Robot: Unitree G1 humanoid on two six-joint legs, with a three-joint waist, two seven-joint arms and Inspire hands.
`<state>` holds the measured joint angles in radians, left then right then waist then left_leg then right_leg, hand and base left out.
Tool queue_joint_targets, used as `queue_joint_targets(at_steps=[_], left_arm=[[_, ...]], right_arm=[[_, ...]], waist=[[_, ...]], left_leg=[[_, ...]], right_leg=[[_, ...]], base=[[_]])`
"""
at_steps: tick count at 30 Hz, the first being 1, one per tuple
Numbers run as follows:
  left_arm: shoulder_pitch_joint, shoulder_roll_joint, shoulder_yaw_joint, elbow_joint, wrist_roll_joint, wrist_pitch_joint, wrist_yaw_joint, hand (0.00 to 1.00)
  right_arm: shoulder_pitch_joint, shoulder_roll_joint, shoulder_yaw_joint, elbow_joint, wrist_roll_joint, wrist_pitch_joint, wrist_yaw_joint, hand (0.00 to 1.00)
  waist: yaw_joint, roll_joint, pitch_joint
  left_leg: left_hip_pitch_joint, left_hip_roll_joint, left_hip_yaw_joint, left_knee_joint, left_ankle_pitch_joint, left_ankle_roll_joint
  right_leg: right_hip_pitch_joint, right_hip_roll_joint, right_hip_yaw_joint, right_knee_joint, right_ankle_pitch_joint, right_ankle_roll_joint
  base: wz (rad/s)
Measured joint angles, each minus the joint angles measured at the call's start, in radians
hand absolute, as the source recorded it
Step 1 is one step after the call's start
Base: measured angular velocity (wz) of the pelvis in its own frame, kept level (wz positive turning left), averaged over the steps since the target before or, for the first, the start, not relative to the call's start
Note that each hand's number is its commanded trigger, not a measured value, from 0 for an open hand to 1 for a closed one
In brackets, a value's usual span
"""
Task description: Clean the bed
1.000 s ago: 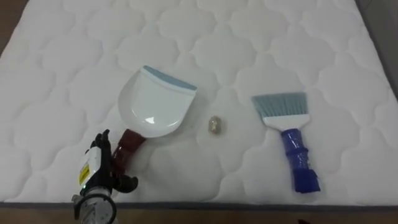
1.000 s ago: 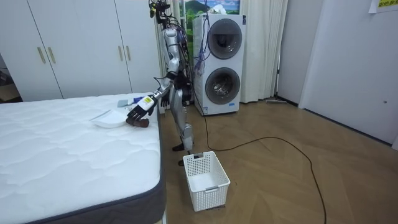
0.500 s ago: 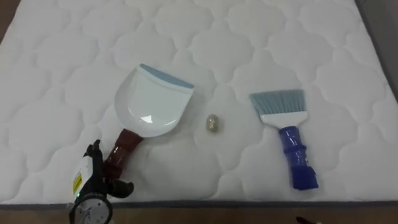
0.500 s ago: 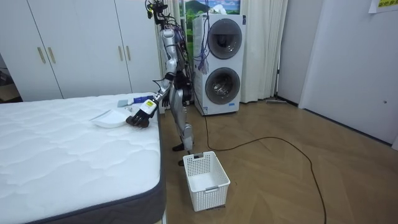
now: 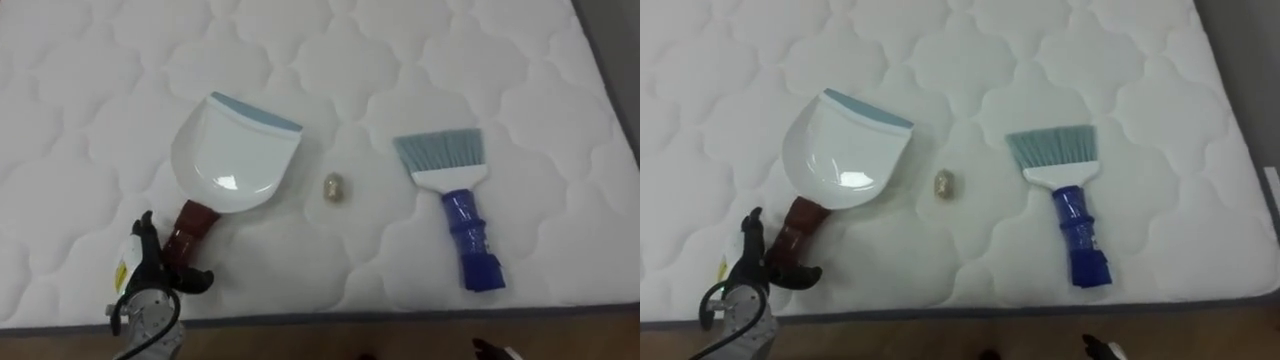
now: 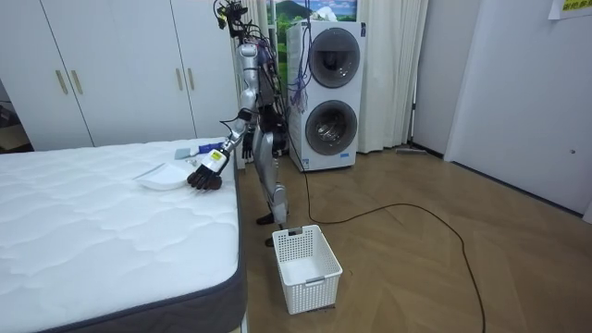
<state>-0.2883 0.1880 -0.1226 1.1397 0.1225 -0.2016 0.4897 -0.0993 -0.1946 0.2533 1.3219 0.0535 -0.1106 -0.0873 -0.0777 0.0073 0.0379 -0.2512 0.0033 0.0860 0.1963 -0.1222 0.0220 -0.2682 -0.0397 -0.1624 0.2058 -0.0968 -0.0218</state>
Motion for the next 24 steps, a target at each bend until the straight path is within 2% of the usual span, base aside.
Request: queue_joint_targets(at_steps=[4, 14, 24], left_arm=[[-0.004, 0.0, 0.001, -0.001, -0.032, 0.0, 0.0, 0.0], [-0.06, 0.002, -0.001, 0.0, -0.051, 0.0, 0.0, 0.0], [-0.071, 0.004, 0.0, 0.012, -0.055, 0.013, -0.057, 0.0]], right_arm=[[-0.001, -0.001, 0.001, 0.0, 0.011, 0.0, -0.003, 0.0], [-0.003, -0.001, 0.031, -0.004, 0.023, -0.008, -0.033, 0.0], [-0.009, -0.004, 0.039, -0.029, 0.03, 0.0, -0.041, 0.0]], waist=[[0.0, 0.001, 0.0002], [-0.012, 0.002, 0.0016], [-0.019, 0.006, 0.0099]], left_leg=[[-0.012, 0.001, 0.006, 0.002, 0.0, 0.0], [-0.076, 0.001, 0.008, 0.024, 0.0, 0.0], [-0.111, 0.003, 0.02, 0.039, 0.0, 0.0]], right_leg=[[-0.02, -0.002, 0.007, 0.012, -0.003, -0.001], [-0.084, -0.009, 0.008, 0.039, -0.003, -0.003], [-0.128, -0.011, 0.012, 0.067, -0.01, -0.007]], base=[[-0.05], [0.0], [-0.01]])
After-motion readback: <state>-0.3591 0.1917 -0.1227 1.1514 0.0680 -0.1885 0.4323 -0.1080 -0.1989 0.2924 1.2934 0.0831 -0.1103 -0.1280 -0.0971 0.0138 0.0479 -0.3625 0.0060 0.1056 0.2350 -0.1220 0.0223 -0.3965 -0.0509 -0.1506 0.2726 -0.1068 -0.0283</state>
